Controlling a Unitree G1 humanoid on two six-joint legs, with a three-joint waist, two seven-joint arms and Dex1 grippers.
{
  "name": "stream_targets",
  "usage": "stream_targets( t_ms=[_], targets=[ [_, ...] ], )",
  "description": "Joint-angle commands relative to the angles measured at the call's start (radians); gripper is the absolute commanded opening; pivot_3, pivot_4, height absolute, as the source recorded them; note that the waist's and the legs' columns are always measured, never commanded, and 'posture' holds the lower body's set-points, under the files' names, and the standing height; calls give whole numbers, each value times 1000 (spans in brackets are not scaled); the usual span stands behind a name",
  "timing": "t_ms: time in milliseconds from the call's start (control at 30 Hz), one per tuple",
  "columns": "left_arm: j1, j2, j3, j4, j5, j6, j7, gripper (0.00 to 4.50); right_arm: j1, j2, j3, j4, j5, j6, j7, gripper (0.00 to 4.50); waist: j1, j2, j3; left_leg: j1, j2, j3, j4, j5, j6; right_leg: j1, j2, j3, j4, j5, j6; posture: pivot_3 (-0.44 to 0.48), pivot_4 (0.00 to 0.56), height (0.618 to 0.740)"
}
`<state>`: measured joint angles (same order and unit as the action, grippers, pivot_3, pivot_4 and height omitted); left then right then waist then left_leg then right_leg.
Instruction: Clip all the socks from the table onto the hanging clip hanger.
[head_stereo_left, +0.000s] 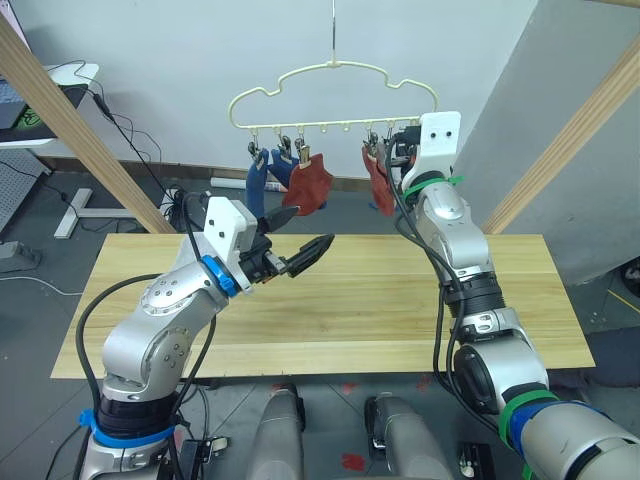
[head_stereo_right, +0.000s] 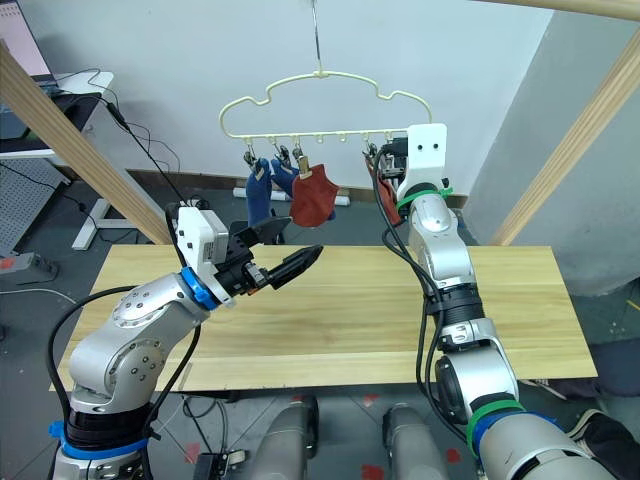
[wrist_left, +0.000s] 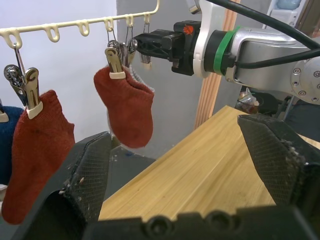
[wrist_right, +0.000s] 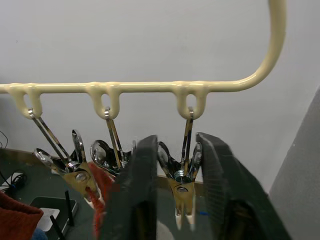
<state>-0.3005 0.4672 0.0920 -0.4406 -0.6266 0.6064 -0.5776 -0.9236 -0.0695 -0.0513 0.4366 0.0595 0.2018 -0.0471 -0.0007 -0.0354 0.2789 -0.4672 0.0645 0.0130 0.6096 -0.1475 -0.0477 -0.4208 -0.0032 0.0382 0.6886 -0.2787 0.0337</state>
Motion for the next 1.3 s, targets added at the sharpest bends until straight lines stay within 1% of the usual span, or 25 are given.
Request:
stream_targets(
  t_ms=[33,233,333,400,500,600,700,833,933,1000,1033,1100,1300],
  targets=[
    [-6,-2,1,-32,1,-19,4,4500,-22,-5,-14,-22,-1,-19,0,52,0,0,0,0,0,0,0,0,0,0,0,0,0,0,0,101,259,740],
    [1,-7,4,-29,1,-17,15,4500,-17,-21,-25,-36,4,-10,12,19,0,0,0,0,0,0,0,0,0,0,0,0,0,0,0,94,266,740],
    [22,4,38,27,30,-7,55,4500,-7,-52,-28,-66,23,30,63,19,0,0,0,0,0,0,0,0,0,0,0,0,0,0,0,90,266,740],
    [39,42,72,144,99,-22,89,4500,2,-93,-16,-98,50,102,153,19,0,0,0,0,0,0,0,0,0,0,0,0,0,0,0,87,269,740],
    [34,96,94,310,197,-79,118,4500,23,-142,-3,-153,78,185,244,19,0,0,0,1,0,0,0,0,0,0,0,0,1,0,0,85,270,740],
    [-9,142,80,530,310,-208,120,4500,40,-183,-8,-208,101,258,300,19,2,1,0,1,0,0,0,0,0,0,0,0,0,0,0,87,272,740],
    [-97,146,57,782,388,-331,113,4500,54,-207,-4,-245,102,304,326,19,14,1,0,1,0,1,0,0,0,0,0,0,0,0,0,85,272,740],
    [-236,142,28,1112,482,-489,126,4500,81,-200,-10,-301,107,364,321,19,25,0,0,0,0,2,0,0,0,0,-1,0,-1,0,0,69,270,740],
    [-336,132,18,1348,523,-577,134,4500,98,-190,-12,-350,112,408,315,19,25,0,0,0,0,1,0,0,0,-1,-1,-2,-1,0,0,59,269,740],
    [-389,123,23,1467,533,-606,128,4500,106,-186,-15,-377,115,434,307,19,24,0,0,-1,0,1,0,0,0,-1,-1,-2,-2,0,0,59,269,740],
    [-412,118,29,1515,534,-606,123,4500,111,-188,-17,-391,116,448,305,19,23,0,0,-1,0,1,0,0,0,-1,-1,-1,-2,0,0,37,266,740],
    [-449,110,42,1594,531,-594,121,4500,118,-191,-20,-414,118,470,301,19,23,0,0,-1,0,1,0,0,0,-1,-1,-2,-2,0,0,37,266,740],
    [-473,101,46,1692,538,-544,71,4500,128,-198,-22,-451,124,505,294,19,20,0,0,0,0,1,0,0,0,0,-1,-3,-1,0,0,23,258,740]
  ],
)
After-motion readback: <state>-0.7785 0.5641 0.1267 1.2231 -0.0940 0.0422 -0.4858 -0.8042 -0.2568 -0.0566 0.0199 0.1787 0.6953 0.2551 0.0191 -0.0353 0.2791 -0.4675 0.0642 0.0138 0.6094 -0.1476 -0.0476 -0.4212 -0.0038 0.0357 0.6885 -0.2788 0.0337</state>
